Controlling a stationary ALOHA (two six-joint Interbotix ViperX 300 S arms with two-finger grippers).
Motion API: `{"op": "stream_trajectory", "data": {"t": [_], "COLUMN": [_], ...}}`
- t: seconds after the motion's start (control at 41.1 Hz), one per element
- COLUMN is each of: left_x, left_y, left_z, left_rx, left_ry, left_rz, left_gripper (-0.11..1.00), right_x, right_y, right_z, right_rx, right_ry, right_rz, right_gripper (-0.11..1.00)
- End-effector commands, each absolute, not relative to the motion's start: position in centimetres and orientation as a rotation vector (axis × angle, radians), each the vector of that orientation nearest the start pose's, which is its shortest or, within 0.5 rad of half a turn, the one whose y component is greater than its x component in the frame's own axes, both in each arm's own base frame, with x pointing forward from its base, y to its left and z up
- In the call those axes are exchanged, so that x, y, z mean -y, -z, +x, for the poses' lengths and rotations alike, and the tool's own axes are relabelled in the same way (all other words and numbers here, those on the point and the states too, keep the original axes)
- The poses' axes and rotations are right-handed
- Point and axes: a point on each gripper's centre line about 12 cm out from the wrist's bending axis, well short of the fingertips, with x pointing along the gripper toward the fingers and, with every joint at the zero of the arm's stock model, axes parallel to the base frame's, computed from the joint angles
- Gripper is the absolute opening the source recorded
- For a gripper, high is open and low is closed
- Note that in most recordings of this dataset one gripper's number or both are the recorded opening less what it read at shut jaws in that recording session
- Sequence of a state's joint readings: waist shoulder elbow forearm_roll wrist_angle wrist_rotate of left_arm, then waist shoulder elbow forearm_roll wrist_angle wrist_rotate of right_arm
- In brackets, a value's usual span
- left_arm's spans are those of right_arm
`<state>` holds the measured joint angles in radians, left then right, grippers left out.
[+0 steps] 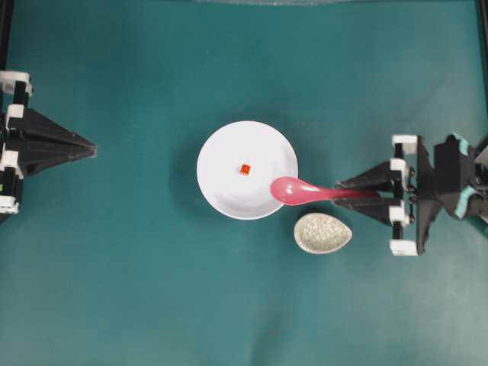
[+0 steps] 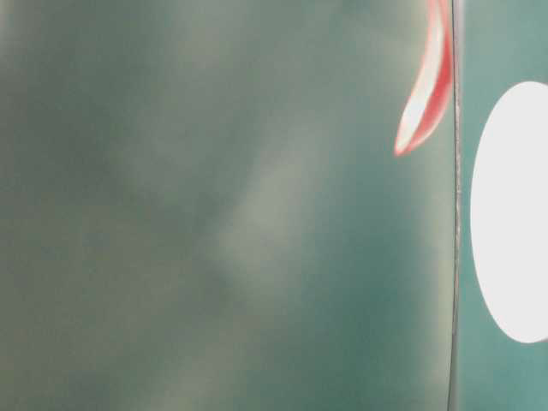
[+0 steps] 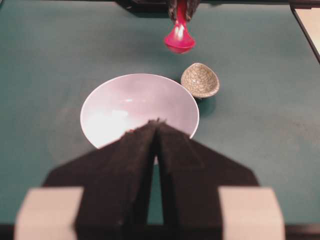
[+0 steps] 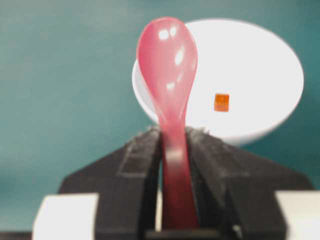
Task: Grip the spoon and scoop the red block from the bowl with right arm.
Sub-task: 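Lift the spoon with the right gripper and carry it over the white bowl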
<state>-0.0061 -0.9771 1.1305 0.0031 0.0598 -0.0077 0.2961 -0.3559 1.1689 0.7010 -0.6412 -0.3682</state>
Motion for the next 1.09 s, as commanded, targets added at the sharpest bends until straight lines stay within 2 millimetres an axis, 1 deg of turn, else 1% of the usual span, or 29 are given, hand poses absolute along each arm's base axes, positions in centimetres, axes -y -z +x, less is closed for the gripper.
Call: {"op": "stream_trajectory", "data": {"t": [0.0, 0.146, 0.268, 0.438, 0.633, 0.852, 1.071], "left_x": [0.1, 0.1, 0.1, 0.1, 0.1, 0.1, 0.1], "left_y": [-27.8, -27.7, -27.7, -27.8, -27.8, -27.8, -27.9], "left_z": [19.9, 19.8, 19.8, 19.7, 19.6, 19.4, 19.2], "left_rx": [-0.204, -0.207, -0.209, -0.209, -0.209, -0.225, -0.227], "left_ry": [0.007, 0.006, 0.006, 0.005, 0.005, 0.005, 0.005], "left_rz": [-0.002, -0.002, -0.001, -0.002, -0.004, -0.001, -0.004], "left_gripper": [0.01, 0.01, 0.01, 0.01, 0.01, 0.01, 0.01], "right_x": [-2.7, -1.8, -1.2, 0.0, 1.0, 1.7, 1.8], "right_y": [-20.6, -23.2, -25.0, -26.8, -27.7, -27.9, -28.4], "right_z": [27.9, 29.7, 31.0, 32.1, 32.5, 32.5, 32.3], "right_rx": [-0.238, -0.253, -0.271, -0.299, -0.329, -0.344, -0.348], "right_ry": [0.126, 0.112, 0.095, 0.086, 0.08, 0.09, 0.08], "right_rz": [0.137, 0.119, 0.121, 0.153, 0.173, 0.183, 0.188], "right_gripper": [0.25, 0.25, 0.25, 0.25, 0.25, 0.25, 0.25]}}
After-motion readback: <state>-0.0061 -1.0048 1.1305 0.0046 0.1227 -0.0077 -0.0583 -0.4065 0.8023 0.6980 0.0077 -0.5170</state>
